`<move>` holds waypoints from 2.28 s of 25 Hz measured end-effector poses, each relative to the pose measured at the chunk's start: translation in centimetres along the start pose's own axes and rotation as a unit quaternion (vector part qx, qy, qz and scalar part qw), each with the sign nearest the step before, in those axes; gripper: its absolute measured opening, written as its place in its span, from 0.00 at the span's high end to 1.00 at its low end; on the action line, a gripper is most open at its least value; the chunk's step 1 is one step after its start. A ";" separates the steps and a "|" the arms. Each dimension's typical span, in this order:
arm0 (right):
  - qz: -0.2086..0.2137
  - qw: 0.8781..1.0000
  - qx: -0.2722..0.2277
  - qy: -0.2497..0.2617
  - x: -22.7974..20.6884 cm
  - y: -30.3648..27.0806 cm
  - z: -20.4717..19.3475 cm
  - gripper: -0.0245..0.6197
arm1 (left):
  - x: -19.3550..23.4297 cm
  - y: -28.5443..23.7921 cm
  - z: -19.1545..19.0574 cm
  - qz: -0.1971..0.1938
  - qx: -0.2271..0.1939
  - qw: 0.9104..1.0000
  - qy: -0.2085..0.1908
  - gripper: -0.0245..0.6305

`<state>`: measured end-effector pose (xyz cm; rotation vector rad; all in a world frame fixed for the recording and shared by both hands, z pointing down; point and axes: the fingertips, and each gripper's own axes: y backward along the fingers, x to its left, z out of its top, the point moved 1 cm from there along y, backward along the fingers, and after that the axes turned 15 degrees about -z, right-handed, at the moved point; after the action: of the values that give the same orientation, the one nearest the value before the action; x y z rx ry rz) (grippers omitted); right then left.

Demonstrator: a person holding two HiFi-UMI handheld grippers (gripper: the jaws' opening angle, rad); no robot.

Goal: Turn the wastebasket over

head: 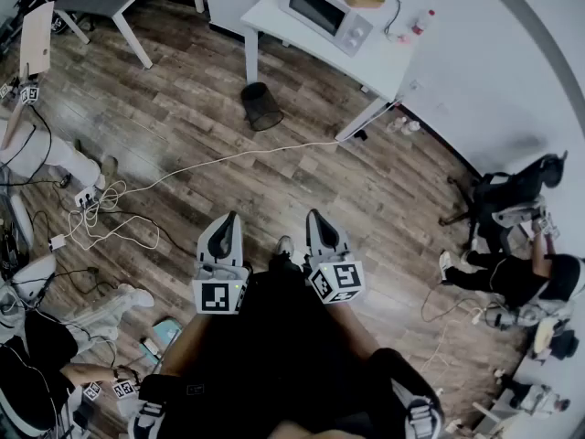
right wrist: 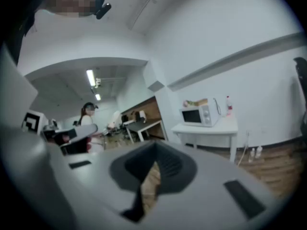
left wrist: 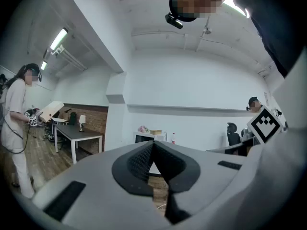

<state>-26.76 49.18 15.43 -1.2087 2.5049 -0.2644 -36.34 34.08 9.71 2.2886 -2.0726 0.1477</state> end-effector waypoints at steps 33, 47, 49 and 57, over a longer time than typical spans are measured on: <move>0.036 0.999 0.007 -0.008 -10.6 0.3 0.0 0.91 | -9.8 -7.5 -1.8 0.009 0.006 1.000 -0.013 0.91; 0.029 1.000 0.012 -0.003 -12.2 -5.3 1.3 0.91 | -7.7 -13.9 -3.6 -0.010 0.024 1.000 -0.002 0.91; 0.029 0.999 0.016 0.000 -12.1 -7.0 1.7 0.91 | -6.4 -15.1 -3.7 -0.006 0.018 1.000 0.002 0.91; 0.027 0.999 0.037 0.001 -11.2 -16.0 2.7 0.91 | 0.2 -20.6 -4.3 -0.012 0.034 0.999 0.019 0.91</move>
<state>-7.73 48.04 20.44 -1.1116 2.5021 -0.3425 -15.97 36.38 14.52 2.3294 -2.0512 0.2637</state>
